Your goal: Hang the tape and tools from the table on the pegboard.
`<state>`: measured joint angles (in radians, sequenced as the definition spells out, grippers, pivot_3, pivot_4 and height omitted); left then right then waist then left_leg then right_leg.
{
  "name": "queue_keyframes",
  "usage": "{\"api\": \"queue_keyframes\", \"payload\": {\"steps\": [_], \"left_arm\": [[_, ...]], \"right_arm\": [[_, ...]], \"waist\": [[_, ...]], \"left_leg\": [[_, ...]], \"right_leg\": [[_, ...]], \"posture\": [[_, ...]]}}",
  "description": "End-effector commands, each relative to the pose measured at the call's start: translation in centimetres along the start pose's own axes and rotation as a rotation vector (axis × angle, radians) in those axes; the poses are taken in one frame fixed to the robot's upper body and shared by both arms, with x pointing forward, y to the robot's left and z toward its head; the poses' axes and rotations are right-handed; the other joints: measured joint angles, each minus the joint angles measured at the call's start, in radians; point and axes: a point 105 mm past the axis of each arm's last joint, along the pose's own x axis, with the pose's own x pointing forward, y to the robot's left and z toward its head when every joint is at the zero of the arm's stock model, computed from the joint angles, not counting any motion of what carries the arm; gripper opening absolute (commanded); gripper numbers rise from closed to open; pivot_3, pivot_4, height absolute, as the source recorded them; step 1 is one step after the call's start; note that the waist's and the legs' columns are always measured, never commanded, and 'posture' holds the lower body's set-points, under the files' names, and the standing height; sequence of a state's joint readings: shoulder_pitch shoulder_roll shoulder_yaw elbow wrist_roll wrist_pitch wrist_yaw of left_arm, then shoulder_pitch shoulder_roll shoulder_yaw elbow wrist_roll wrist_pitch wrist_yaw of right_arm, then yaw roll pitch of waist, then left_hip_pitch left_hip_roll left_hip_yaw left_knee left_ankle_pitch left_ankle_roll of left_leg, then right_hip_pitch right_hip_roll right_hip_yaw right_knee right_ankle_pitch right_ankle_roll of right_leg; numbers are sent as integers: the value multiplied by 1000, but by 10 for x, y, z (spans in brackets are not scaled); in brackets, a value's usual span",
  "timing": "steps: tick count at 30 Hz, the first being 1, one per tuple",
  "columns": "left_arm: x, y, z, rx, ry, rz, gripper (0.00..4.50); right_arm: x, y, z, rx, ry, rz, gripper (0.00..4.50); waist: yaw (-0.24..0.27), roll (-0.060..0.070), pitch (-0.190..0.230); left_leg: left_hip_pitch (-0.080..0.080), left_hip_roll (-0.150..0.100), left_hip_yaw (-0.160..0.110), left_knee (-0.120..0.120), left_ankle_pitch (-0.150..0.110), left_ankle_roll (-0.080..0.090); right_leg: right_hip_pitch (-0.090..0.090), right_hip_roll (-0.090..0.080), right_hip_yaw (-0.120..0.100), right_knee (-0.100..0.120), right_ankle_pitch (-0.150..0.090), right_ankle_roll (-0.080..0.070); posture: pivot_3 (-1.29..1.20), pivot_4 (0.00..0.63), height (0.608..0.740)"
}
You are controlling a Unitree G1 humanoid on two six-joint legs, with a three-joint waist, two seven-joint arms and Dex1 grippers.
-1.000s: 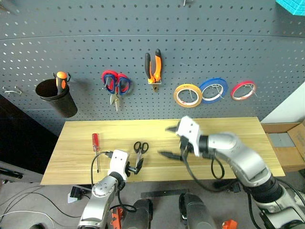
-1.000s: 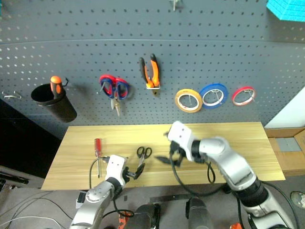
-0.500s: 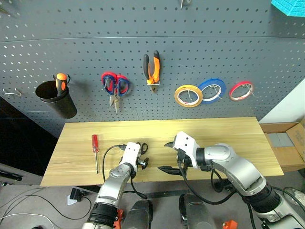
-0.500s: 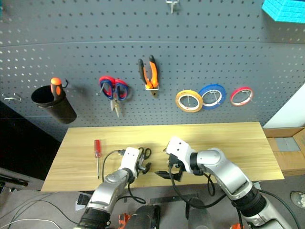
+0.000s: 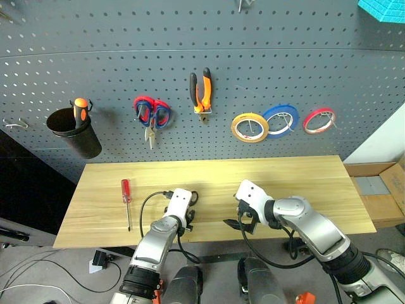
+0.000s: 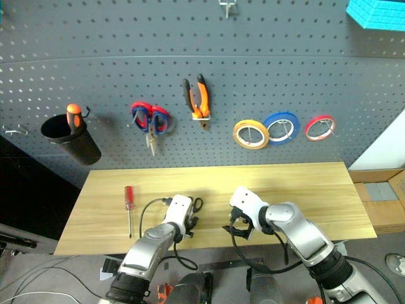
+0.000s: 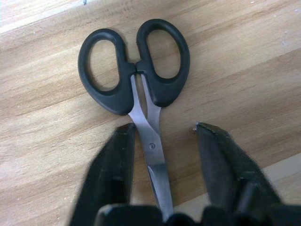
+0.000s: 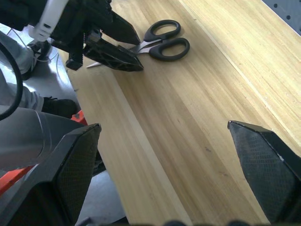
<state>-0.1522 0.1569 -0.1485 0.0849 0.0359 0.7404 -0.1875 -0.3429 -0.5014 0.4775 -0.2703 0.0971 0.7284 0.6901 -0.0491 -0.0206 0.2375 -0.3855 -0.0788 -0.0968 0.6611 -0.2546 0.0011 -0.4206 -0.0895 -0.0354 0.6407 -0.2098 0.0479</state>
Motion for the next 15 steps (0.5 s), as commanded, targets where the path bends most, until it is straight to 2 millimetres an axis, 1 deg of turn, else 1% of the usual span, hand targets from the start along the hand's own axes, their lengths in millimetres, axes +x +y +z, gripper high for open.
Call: {"api": "queue_keyframes", "payload": {"steps": [1,2,3,4,7,9,10,12,13,15], "left_arm": [[0,11,-28,0,97,46,833],[-3,15,-19,18,45,54,445],[-6,18,-12,39,4,60,166],[-9,21,-8,56,-27,65,102],[-26,28,17,80,-227,73,102],[-37,33,24,101,-293,79,102],[-49,36,36,116,-398,88,102],[-73,40,55,120,-576,100,102],[-84,42,63,129,-653,111,102],[-100,46,72,133,-727,134,102]], "right_arm": [[-2,-1,13,-40,-49,-1,4500],[-3,-2,18,-50,-67,2,4500],[-3,-4,23,-61,-90,4,4500],[-3,-6,28,-68,-116,0,4500],[-4,-8,48,-59,-244,24,4500],[-7,-5,61,-61,-323,63,4500],[-10,-4,73,-57,-383,88,4500],[-15,-3,90,-57,-460,127,4500],[-17,-3,96,-64,-481,140,4500],[-18,-3,103,-88,-500,156,4500]], "waist": [[0,0,0],[0,0,0],[-1,0,0],[-3,0,0],[-2,0,0],[9,0,0],[18,0,0],[25,0,0],[29,0,0],[42,0,0]], "left_leg": [[0,0,0,0,0,0],[0,0,0,0,0,0],[0,0,0,0,0,0],[0,0,0,0,0,0],[0,2,0,-1,-1,-2],[-3,2,-2,-2,-1,-2],[-5,2,-3,-1,-1,-2],[-9,2,-5,0,-1,-3],[-11,1,-5,0,-1,-3],[-14,1,-6,0,-1,-3]], "right_leg": [[0,0,0,0,0,0],[0,0,0,0,0,0],[0,0,0,0,0,0],[0,0,0,0,0,0],[-1,1,0,0,0,0],[-3,2,0,-1,-1,-1],[-4,1,0,-1,-1,-1],[-7,1,0,-3,0,-1],[-8,1,0,-3,0,-1],[-9,1,-2,-7,4,-7]], "posture": [[-119,234,740],[-114,231,740],[-108,229,740],[-101,226,740],[-72,212,740],[-51,204,740],[-33,197,740],[-11,188,740],[-5,187,740],[11,182,740]]}}
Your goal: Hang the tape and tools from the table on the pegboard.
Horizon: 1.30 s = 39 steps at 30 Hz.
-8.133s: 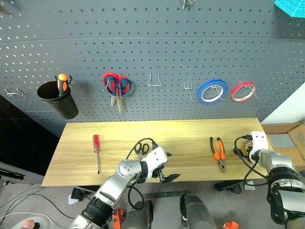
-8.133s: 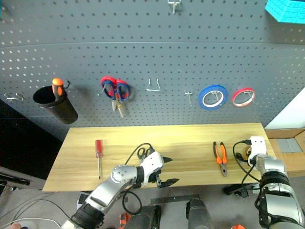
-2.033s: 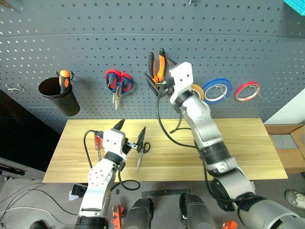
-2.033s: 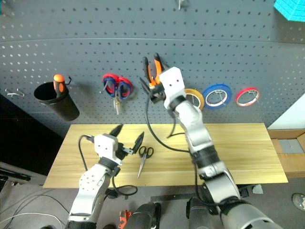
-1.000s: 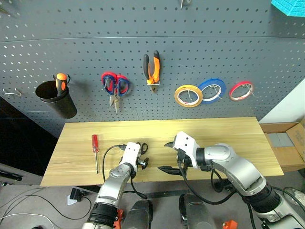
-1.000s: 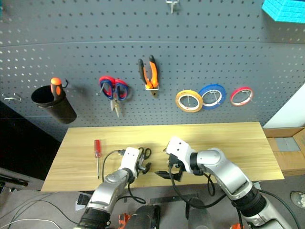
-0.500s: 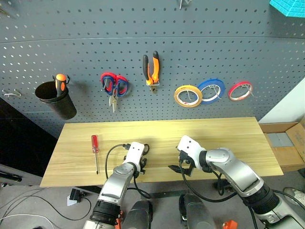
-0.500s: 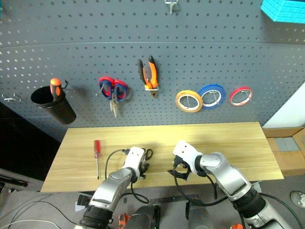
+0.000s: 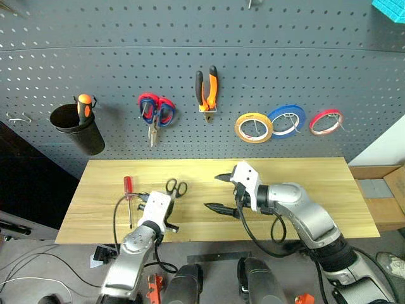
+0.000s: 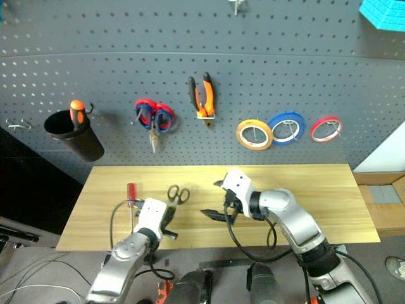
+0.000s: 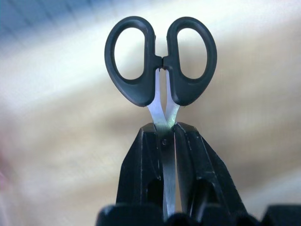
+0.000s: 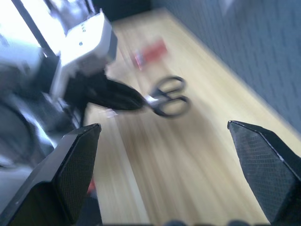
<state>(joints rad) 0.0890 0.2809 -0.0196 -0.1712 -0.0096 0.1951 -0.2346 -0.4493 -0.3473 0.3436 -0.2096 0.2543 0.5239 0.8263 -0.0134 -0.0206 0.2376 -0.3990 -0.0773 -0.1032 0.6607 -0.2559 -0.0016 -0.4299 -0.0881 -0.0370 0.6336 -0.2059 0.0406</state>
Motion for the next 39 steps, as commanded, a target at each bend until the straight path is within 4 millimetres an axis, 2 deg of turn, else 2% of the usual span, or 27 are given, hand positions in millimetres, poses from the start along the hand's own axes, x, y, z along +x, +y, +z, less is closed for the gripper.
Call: {"api": "queue_keyframes", "payload": {"steps": [1,5,9,12,17,22,34,39], "left_arm": [[-15,13,51,45,-228,43,102],[-26,27,91,76,-361,121,102],[-36,31,115,139,-446,169,102],[-38,33,125,174,-491,216,102],[-24,38,129,153,-501,248,102],[-6,42,131,121,-482,246,102],[9,37,121,95,-425,195,102],[15,36,120,99,-408,181,102]], "right_arm": [[-2,-1,26,-64,-89,32,4500],[1,-4,37,-79,-121,45,4500],[5,-4,30,-80,-105,73,4500],[11,-9,27,-90,-102,72,4500],[16,-18,40,-94,-174,41,4500],[13,-37,73,-96,-322,-113,4500],[5,-40,103,-167,-386,-185,4500],[6,-39,108,-186,-392,-189,4500]], "waist": [[12,0,0],[21,0,0],[35,-1,-2],[36,-1,-6],[39,-2,-15],[39,-3,-23],[35,-3,-28],[33,-3,-28]], "left_leg": [[0,0,0,0,0,0],[-1,0,-1,-1,0,0],[-1,0,-1,-1,0,0],[-1,0,0,-1,0,-1],[0,1,0,0,1,-2],[0,1,0,0,3,-5],[1,2,1,0,3,-6],[1,2,2,1,3,-6]], "right_leg": [[0,0,0,-1,0,0],[0,2,-1,-3,1,-1],[1,3,-1,-3,1,-1],[1,4,-1,-3,1,-1],[1,11,-1,-3,3,-2],[1,11,0,-3,4,-2],[0,12,2,-1,5,-3],[0,12,2,-1,5,-4]], "posture": [[18,179,740],[42,174,740],[67,148,740],[75,140,740],[74,126,740],[58,130,740],[13,136,740],[6,138,740]]}}
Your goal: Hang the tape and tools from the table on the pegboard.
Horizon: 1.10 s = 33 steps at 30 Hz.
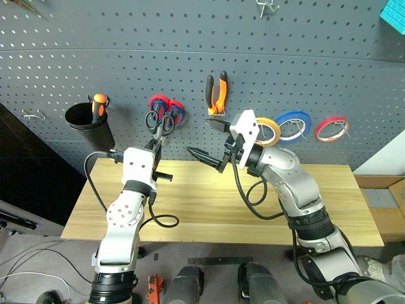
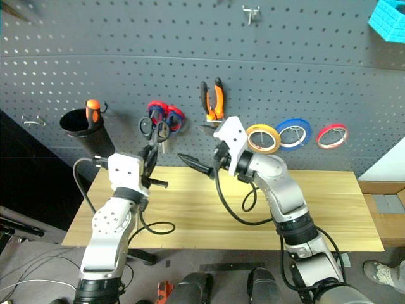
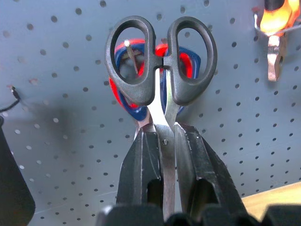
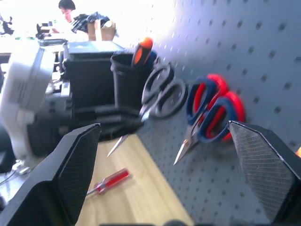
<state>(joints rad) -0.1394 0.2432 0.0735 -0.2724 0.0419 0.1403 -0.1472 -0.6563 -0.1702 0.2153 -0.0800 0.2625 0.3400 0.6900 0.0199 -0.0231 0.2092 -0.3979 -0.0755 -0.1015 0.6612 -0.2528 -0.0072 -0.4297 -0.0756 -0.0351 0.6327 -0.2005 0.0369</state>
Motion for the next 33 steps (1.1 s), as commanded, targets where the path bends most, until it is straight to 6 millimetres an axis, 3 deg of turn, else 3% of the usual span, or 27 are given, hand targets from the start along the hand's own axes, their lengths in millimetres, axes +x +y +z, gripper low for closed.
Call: {"api": "queue_keyframes", "payload": {"steps": [1,9,12,18,19,23,26,33], "left_arm": [[6,0,10,10,-32,-9,102],[24,-5,-1,-45,12,-25,102],[28,-7,-10,-77,61,-66,1080],[28,8,-30,-60,148,25,3196],[19,9,-46,-92,215,32,3519],[-17,17,-97,-186,451,76,3519],[-38,38,-129,-230,635,205,3519],[-30,64,-139,-291,714,273,3519]], "right_arm": [[2,1,22,-52,-61,3,4500],[3,2,25,-70,-61,6,4500],[4,3,25,-77,-57,6,4500],[3,5,24,-80,-49,7,4500],[2,6,23,-78,-44,14,4500],[-2,15,18,-52,-11,69,4500],[-5,31,5,-45,52,147,4500],[-6,48,-12,-38,119,199,4500]], "waist": [[-1,0,0],[-5,0,0],[-7,0,0],[-21,0,0],[-22,0,0],[-34,0,0],[-35,0,0],[-28,-1,-1]], "left_leg": [[0,0,0,0,0,0],[1,0,1,1,0,0],[2,0,2,1,0,0],[2,0,3,2,0,0],[2,-1,3,2,0,0],[5,0,7,1,-1,1],[5,0,6,1,-3,4],[5,-1,7,3,-3,4]], "right_leg": [[0,0,0,0,0,0],[0,0,0,3,0,0],[0,0,1,4,0,0],[-1,-1,3,8,0,0],[-1,-1,3,8,0,0],[-2,0,8,10,-1,-1],[-4,0,9,11,-1,-1],[-3,0,9,12,0,0]], "posture": [[4,138,740],[-2,143,740],[-2,143,740],[-9,151,740],[-9,154,740],[-7,162,740],[-6,172,740],[-10,177,740]]}}
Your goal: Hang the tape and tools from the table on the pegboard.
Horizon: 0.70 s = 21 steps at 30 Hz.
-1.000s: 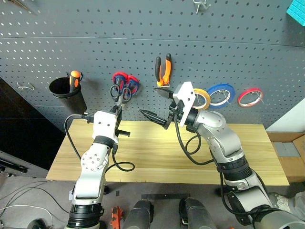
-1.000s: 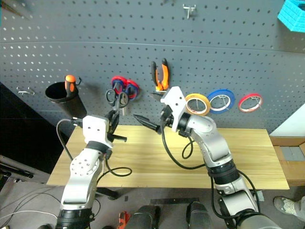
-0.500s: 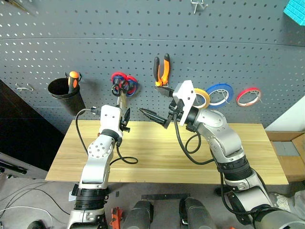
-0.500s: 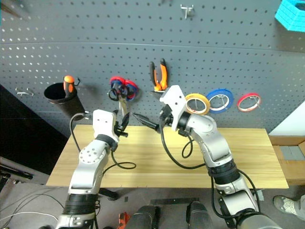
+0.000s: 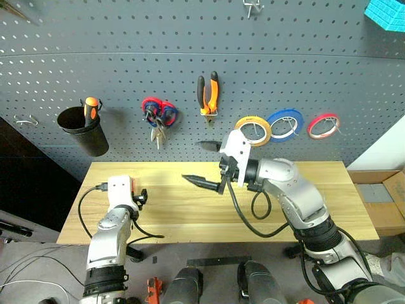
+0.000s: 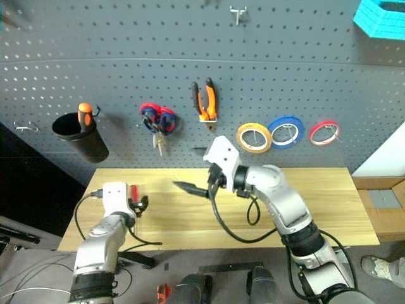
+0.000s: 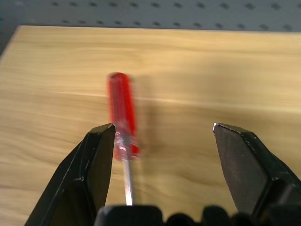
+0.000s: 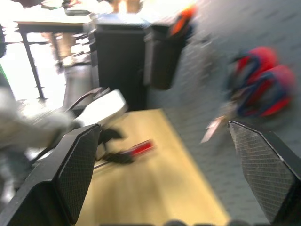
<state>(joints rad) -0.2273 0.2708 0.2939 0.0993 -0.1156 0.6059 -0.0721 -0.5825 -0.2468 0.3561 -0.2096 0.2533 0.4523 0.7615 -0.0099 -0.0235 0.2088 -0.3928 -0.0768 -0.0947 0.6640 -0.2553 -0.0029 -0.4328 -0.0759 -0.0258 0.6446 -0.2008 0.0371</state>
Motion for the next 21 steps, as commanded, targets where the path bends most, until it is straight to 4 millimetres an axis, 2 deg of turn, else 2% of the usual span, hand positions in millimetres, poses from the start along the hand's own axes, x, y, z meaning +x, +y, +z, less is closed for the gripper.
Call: {"api": "queue_keyframes", "payload": {"steps": [1,6,10,14,21], "left_arm": [[7,13,8,-19,12,35,3519],[20,19,7,-117,63,-9,3519],[28,32,-4,-89,121,14,3519],[39,32,-7,-157,169,18,3519],[47,30,-39,-157,336,34,3519]], "right_arm": [[-1,3,11,-44,-22,5,4500],[-1,8,12,-40,-9,18,4500],[-3,12,13,-26,0,20,4500],[-4,13,13,-18,9,9,4500],[-8,14,15,-11,26,-8,4500]], "waist": [[1,-1,0],[0,-2,0],[-12,-3,1],[-16,-4,2],[-23,-6,3]], "left_leg": [[0,0,0,0,0,0],[1,0,3,-1,0,0],[0,1,5,-1,0,0],[0,1,5,-1,-1,0],[0,1,8,-2,-1,1]], "right_leg": [[0,0,0,0,0,0],[-2,0,4,0,0,0],[-4,0,6,0,0,0],[-4,0,8,0,0,0],[-6,0,8,0,0,0]], "posture": [[-16,180,740],[-30,199,740],[-50,221,740],[-66,230,740],[-94,237,740]]}}
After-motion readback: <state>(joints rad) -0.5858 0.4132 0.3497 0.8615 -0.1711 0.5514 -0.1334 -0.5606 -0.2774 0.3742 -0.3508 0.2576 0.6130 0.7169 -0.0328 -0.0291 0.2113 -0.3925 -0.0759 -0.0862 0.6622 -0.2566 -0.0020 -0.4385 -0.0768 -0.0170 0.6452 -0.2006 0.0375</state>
